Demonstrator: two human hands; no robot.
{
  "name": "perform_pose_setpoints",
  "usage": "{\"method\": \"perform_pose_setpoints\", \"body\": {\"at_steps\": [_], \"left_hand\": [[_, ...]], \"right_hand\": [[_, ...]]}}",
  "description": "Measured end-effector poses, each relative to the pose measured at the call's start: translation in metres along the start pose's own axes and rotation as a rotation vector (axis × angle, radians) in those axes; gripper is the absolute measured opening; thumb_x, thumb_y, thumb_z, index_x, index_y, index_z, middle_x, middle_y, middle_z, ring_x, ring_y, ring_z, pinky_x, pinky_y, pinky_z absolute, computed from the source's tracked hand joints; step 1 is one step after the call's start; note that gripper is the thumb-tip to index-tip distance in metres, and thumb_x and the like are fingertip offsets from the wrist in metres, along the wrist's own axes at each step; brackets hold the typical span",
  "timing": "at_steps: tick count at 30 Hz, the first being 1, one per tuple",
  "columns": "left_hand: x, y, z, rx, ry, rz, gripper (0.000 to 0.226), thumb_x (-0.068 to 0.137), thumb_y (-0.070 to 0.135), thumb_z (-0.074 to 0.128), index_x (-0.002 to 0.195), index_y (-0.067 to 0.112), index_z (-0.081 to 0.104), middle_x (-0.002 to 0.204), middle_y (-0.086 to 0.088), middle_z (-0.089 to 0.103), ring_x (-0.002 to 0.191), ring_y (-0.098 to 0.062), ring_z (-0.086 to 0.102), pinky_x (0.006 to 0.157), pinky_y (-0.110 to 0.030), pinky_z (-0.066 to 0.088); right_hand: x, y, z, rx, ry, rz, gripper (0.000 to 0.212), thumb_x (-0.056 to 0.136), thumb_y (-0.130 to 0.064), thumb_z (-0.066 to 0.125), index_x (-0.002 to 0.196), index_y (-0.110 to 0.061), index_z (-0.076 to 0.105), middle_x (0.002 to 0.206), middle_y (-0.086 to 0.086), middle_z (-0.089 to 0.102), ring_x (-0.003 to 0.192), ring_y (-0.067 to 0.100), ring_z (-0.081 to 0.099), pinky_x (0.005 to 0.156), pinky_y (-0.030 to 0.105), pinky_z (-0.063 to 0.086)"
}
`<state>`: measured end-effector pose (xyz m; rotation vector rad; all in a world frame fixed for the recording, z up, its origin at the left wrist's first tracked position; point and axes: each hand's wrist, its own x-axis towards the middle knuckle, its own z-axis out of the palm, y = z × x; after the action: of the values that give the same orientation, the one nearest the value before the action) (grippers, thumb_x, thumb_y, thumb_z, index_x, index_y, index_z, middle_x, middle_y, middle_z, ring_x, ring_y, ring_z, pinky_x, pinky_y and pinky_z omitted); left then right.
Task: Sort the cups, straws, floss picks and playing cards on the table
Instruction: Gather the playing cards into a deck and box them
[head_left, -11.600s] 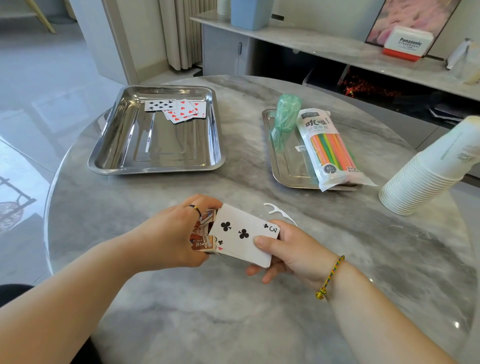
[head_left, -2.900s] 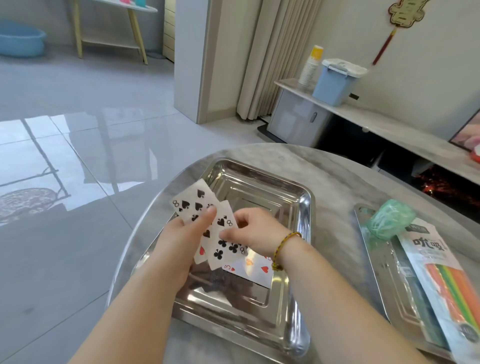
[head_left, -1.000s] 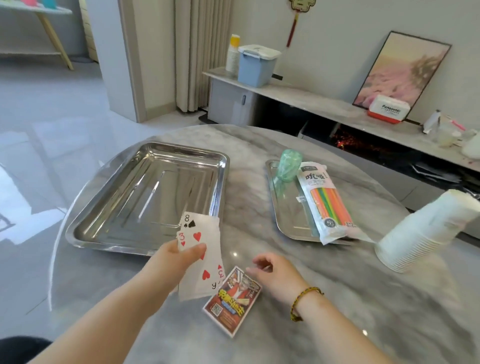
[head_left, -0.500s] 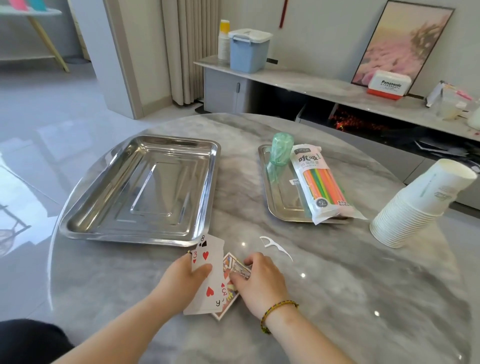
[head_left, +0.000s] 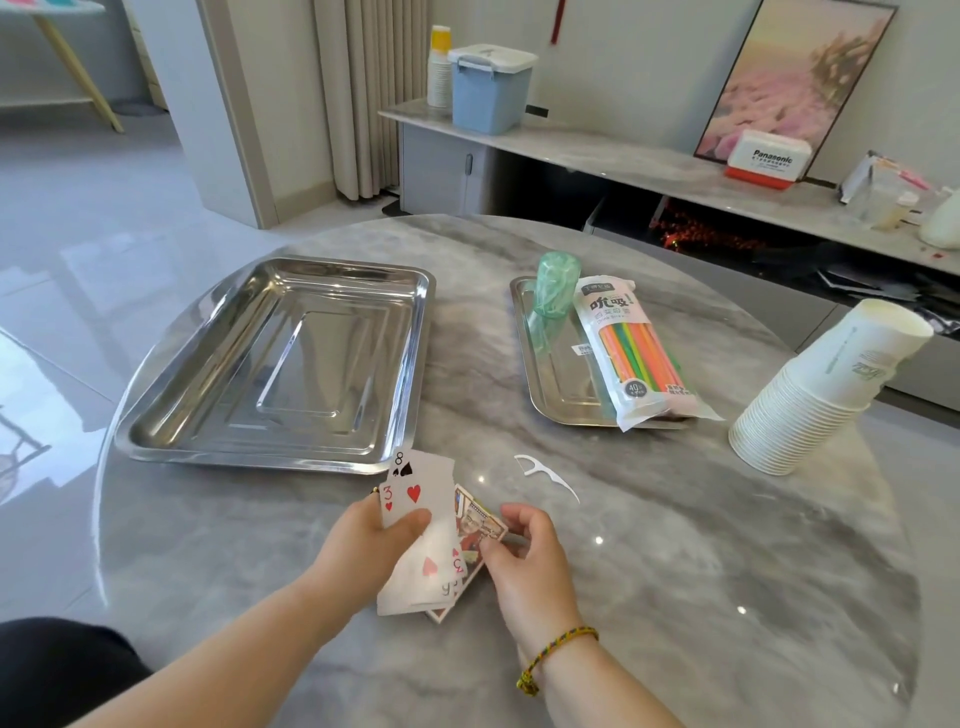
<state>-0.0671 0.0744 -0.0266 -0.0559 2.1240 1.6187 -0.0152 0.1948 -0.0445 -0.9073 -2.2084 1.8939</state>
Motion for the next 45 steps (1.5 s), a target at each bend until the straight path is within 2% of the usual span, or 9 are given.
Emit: {"method": "perform_pose_setpoints", "body": {"at_steps": [5,10,14,22,27,30,35,40,45], "left_hand": [[-0.002,0.001,0.0,-0.114,-0.09,0.001,0.013,0.091,0.011,0.052,0.086,0.022,0.058,0.088,0.001,0.068,0.084,-0.019,0.064,0.075,-0.033,0.05],[-0.001,0.003,-0.005,-0.101,-0.229,0.025,0.003,0.087,0.016,0.059,0.09,0.017,0.061,0.08,0.003,0.072,0.077,-0.014,0.068,0.065,-0.024,0.052],[0.006,0.008,-0.009,-0.15,-0.37,0.03,0.01,0.083,0.017,0.064,0.091,0.013,0.061,0.077,0.003,0.074,0.072,-0.012,0.07,0.059,-0.021,0.054],[0.01,0.009,-0.009,-0.272,-0.433,-0.039,0.033,0.062,0.024,0.065,0.092,0.01,0.063,0.079,-0.004,0.073,0.07,-0.018,0.07,0.054,-0.024,0.054],[0.012,0.013,-0.014,-0.41,-0.427,-0.033,0.079,0.018,0.041,0.091,0.086,0.008,0.068,0.084,-0.015,0.072,0.07,-0.026,0.07,0.051,-0.029,0.054],[0.012,0.013,-0.013,-0.329,-0.364,-0.005,0.058,0.041,0.029,0.084,0.091,0.008,0.064,0.081,-0.01,0.073,0.071,-0.023,0.071,0.052,-0.027,0.055],[0.01,0.011,-0.005,-0.19,-0.326,-0.011,0.007,0.084,0.016,0.059,0.089,0.012,0.063,0.074,0.001,0.074,0.067,-0.014,0.07,0.052,-0.02,0.053],[0.016,0.01,-0.008,-0.149,-0.284,0.026,0.011,0.087,0.01,0.052,0.087,0.014,0.062,0.071,0.005,0.073,0.066,-0.011,0.07,0.053,-0.019,0.054],[0.018,0.014,-0.007,-0.087,-0.138,0.159,0.015,0.087,0.01,0.055,0.078,0.02,0.062,0.062,0.014,0.07,0.06,-0.001,0.067,0.055,-0.014,0.053]], "right_hand": [[0.002,0.002,-0.006,0.201,0.064,0.063,0.027,0.08,-0.003,0.064,0.08,-0.026,0.05,0.081,-0.004,0.046,0.072,0.009,0.049,0.08,0.03,0.046],[0.008,-0.009,-0.023,0.031,-0.201,0.121,0.016,0.079,-0.011,0.068,0.07,-0.014,0.055,0.065,0.002,0.059,0.053,0.009,0.052,0.051,0.017,0.04],[0.011,-0.028,-0.041,-0.091,-0.363,0.088,0.022,0.082,-0.012,0.064,0.063,-0.012,0.055,0.054,-0.003,0.056,0.042,0.004,0.05,0.044,0.017,0.042],[0.016,-0.029,-0.049,0.057,-0.5,0.199,0.03,0.094,-0.014,0.045,0.069,-0.006,0.06,0.051,-0.001,0.061,0.04,0.005,0.054,0.036,0.016,0.043],[0.025,-0.032,-0.039,0.297,-0.387,0.257,0.011,0.095,-0.015,0.045,0.089,-0.012,0.054,0.056,0.0,0.06,0.038,0.006,0.054,0.034,0.018,0.044],[0.025,-0.031,-0.039,0.176,-0.27,0.086,0.004,0.091,-0.021,0.05,0.088,-0.022,0.052,0.084,-0.001,0.057,0.05,-0.002,0.055,0.04,0.018,0.044],[0.02,-0.027,-0.043,0.088,-0.417,0.081,0.01,0.088,-0.012,0.055,0.09,-0.02,0.05,0.074,0.001,0.059,0.045,0.004,0.057,0.036,0.021,0.044],[0.029,-0.016,-0.04,0.06,-0.282,0.108,0.026,0.095,-0.006,0.041,0.075,-0.012,0.056,0.065,0.004,0.054,0.048,0.009,0.054,0.041,0.023,0.046],[0.038,-0.001,-0.038,-0.356,-0.159,-0.081,0.012,0.091,-0.017,0.051,0.083,-0.018,0.059,0.082,0.0,0.061,0.08,0.014,0.055,0.075,0.025,0.043]]}}
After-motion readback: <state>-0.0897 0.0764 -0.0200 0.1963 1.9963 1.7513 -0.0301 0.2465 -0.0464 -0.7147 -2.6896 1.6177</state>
